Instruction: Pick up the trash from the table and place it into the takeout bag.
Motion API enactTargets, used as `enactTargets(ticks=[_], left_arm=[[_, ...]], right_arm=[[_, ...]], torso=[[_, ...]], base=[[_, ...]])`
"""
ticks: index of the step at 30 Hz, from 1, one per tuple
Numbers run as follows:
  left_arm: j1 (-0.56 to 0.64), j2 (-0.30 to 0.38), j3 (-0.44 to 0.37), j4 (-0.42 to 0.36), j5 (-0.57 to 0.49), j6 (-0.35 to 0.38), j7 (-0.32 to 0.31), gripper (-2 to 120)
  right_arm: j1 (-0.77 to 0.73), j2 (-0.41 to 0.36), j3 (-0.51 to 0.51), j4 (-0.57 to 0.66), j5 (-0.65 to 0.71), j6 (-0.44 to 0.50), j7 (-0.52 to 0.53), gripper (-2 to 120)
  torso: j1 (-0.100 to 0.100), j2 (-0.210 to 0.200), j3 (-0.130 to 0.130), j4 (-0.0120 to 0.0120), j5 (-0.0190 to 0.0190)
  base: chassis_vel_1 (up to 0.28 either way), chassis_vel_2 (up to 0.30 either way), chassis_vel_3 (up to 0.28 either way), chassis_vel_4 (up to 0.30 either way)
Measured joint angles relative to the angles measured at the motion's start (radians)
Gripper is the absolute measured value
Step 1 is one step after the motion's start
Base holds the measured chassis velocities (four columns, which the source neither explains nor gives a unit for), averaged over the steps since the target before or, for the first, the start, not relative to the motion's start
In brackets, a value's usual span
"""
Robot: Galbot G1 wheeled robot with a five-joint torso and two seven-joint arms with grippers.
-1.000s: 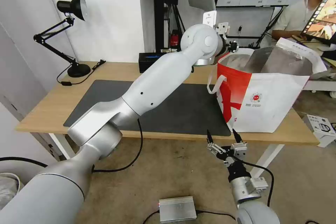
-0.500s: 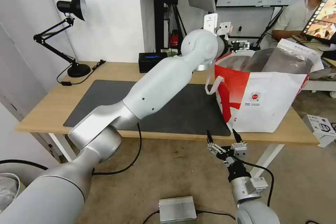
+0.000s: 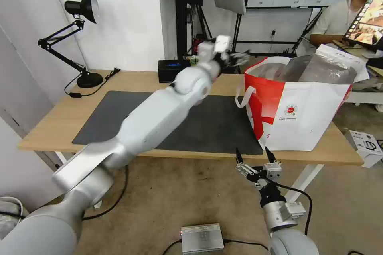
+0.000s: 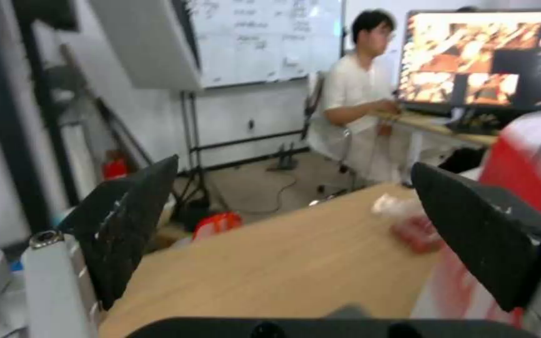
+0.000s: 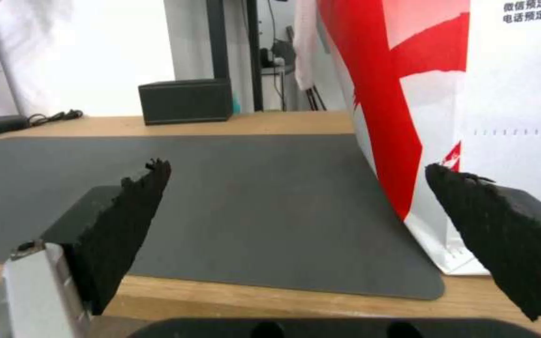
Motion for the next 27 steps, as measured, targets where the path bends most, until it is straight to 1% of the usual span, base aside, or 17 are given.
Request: enactTargets(ticks=[1, 2, 4, 5, 8, 9, 11, 12, 14, 15, 18, 20, 21, 22, 24, 26, 27], left_arm=[[0.025, 0.014, -0.019, -0.015, 0.007, 0.0, 0.0, 100], [0.025, 0.014, -0.019, -0.015, 0.007, 0.0, 0.0, 100], [0.08, 0.049, -0.058, -0.062, 0.03, 0.0, 0.005, 100], [0.08, 0.049, -0.058, -0.062, 0.03, 0.0, 0.005, 100], [0.135, 0.081, -0.097, -0.11, 0.054, 0.004, 0.014, 100], [0.135, 0.081, -0.097, -0.11, 0.054, 0.004, 0.014, 100], [0.185, 0.099, -0.132, -0.14, 0.094, 0.005, 0.028, 100], [0.185, 0.099, -0.132, -0.14, 0.094, 0.005, 0.028, 100], [0.245, 0.121, -0.168, -0.182, 0.114, 0.009, 0.036, 100], [0.245, 0.121, -0.168, -0.182, 0.114, 0.009, 0.036, 100], [0.35, 0.146, -0.246, -0.238, 0.14, 0.017, 0.04, 100], [0.364, 0.15, -0.256, -0.244, 0.145, 0.018, 0.041, 100], [0.417, 0.163, -0.288, -0.261, 0.165, 0.018, 0.047, 100], [0.417, 0.163, -0.288, -0.261, 0.165, 0.018, 0.047, 100], [0.466, 0.174, -0.322, -0.281, 0.181, 0.015, 0.048, 100], [0.482, 0.177, -0.334, -0.287, 0.186, 0.014, 0.049, 100], [0.516, 0.187, -0.358, -0.305, 0.202, 0.012, 0.05, 100]], right_arm=[[0.0, 0.0, 0.0, 0.0, 0.0, 0.0, 0.0, 100], [0.0, 0.0, 0.0, 0.0, 0.0, 0.0, 0.0, 100], [0.0, 0.0, 0.0, 0.0, 0.0, 0.0, 0.0, 100], [0.0, 0.0, 0.0, 0.0, 0.0, 0.0, 0.0, 100], [0.0, 0.0, 0.0, 0.0, 0.0, 0.0, 0.0, 100], [0.0, 0.0, 0.0, 0.0, 0.0, 0.0, 0.0, 100], [0.0, 0.0, 0.0, 0.0, 0.0, 0.0, 0.0, 100], [0.0, 0.0, 0.0, 0.0, 0.0, 0.0, 0.0, 100], [0.0, 0.0, 0.0, 0.0, 0.0, 0.0, 0.0, 100], [0.0, 0.0, 0.0, 0.0, 0.0, 0.0, 0.0, 100], [0.0, 0.0, 0.0, 0.0, 0.0, 0.0, 0.0, 100], [0.0, 0.0, 0.0, 0.0, 0.0, 0.0, 0.0, 100], [0.0, 0.0, 0.0, 0.0, 0.0, 0.0, 0.0, 100], [0.0, 0.0, 0.0, 0.0, 0.0, 0.0, 0.0, 100], [0.0, 0.0, 0.0, 0.0, 0.0, 0.0, 0.0, 100], [0.0, 0.0, 0.0, 0.0, 0.0, 0.0, 0.0, 100], [0.0, 0.0, 0.0, 0.0, 0.0, 0.0, 0.0, 100]], torso=[[0.0, 0.0, 0.0, 0.0, -0.0001], [0.0, 0.0, 0.0, 0.0, -0.0001], [0.0, 0.0, 0.0, -0.0003, 0.0001], [0.0, 0.0, 0.0, -0.0003, 0.0001], [0.0, 0.0, 0.0, -0.0003, 0.0001], [0.0, 0.0, 0.0, -0.0003, 0.0001], [0.0, 0.0, 0.0, -0.0002, 0.0003], [0.0, 0.0, 0.0, -0.0002, 0.0003], [0.0, 0.0, 0.0, -0.0005, 0.0004], [0.0, 0.0, 0.0, -0.0005, 0.0004], [0.0, 0.0, 0.0, -0.0004, 0.0004], [0.0, 0.0, 0.0, -0.0004, 0.0004], [0.0, 0.0, 0.0, 0.0, 0.0], [0.0, 0.0, 0.0, 0.0, 0.0], [0.0, 0.0, 0.0, -0.0002, 0.0003], [0.0, 0.0, 0.0, -0.0002, 0.0002], [0.0, 0.0, 0.0, -0.0002, 0.0002]], base=[[0.0, 0.0, 0.0, 0.0], [0.0, 0.0, 0.0, 0.0], [0.0, 0.0, 0.0, 0.0], [0.0, 0.0, 0.0, 0.0], [0.0, 0.0, 0.0, 0.0], [0.0, 0.0, 0.0, 0.0], [0.0, 0.0, 0.0, 0.0], [0.0, 0.0, 0.0, 0.0], [0.0, 0.0, 0.0, 0.0], [0.0, 0.0, 0.0, 0.0], [0.0, 0.0, 0.0, 0.0], [0.0, 0.0, 0.0, 0.0], [0.0, 0.0, 0.0, 0.0], [0.0, 0.0, 0.0, 0.0], [0.0, 0.0, 0.0, 0.0], [0.0, 0.0, 0.0, 0.0], [0.0, 0.0, 0.0, 0.0]])
